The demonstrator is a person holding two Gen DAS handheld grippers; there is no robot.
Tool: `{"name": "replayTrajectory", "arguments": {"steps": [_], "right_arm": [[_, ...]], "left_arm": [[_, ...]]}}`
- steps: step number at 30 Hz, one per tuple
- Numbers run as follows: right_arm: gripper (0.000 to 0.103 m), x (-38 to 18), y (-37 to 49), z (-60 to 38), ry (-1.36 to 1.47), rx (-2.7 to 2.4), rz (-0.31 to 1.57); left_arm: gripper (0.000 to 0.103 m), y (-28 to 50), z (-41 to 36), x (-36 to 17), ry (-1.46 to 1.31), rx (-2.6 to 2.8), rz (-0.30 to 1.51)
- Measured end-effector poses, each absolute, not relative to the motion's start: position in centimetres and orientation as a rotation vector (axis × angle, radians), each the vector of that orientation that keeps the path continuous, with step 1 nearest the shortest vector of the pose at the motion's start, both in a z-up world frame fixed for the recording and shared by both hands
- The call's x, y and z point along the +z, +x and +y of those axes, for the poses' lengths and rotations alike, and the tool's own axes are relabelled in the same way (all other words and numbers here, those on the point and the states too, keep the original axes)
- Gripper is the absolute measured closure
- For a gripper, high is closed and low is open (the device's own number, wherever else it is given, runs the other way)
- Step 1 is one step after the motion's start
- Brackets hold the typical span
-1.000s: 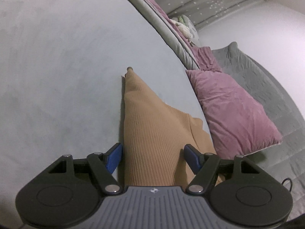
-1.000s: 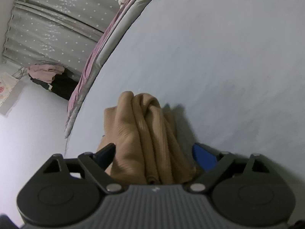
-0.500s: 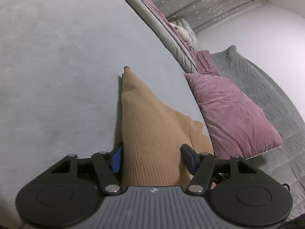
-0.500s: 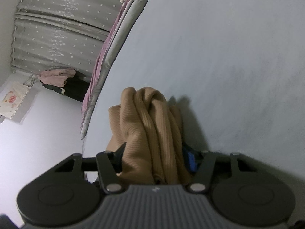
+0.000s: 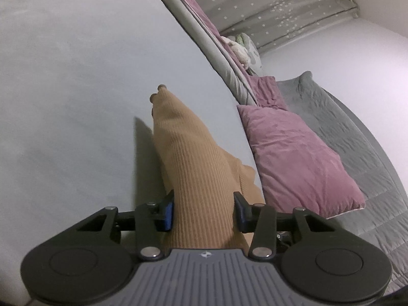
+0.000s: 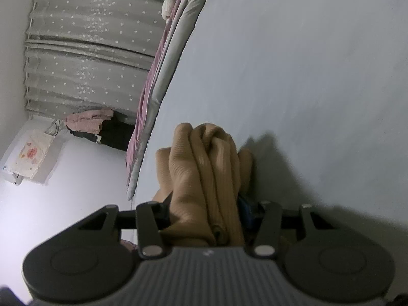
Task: Fold clothes
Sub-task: 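Close both grippers on the folded tan sweater stack, then lift the folded tan sweater with both grippers and carry it toward the pillows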
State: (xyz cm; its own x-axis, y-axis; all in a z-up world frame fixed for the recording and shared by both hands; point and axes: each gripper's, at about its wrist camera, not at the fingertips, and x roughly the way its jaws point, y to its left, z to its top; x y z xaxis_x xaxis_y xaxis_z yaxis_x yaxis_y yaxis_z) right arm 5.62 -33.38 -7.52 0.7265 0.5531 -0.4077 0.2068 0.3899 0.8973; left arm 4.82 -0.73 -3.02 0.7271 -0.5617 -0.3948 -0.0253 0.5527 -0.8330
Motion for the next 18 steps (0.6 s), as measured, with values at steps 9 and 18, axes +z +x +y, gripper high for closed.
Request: {"name": "replayTrajectory", "arguments": {"steps": [9, 18], "right_arm": [[0.058, -5.6, 3.6, -37.1, 1.212, 0.225, 0.685], [0.058, -3.5, 1.4, -42.6, 1.257, 0.179, 0.562]], "left_arm": [[0.062, 4.5, -4.7, -0.8, -0.929, -0.396, 0.704], [0.062, 4.8, -9.9, 2.4, -0.875, -0.472, 0.690]]}}
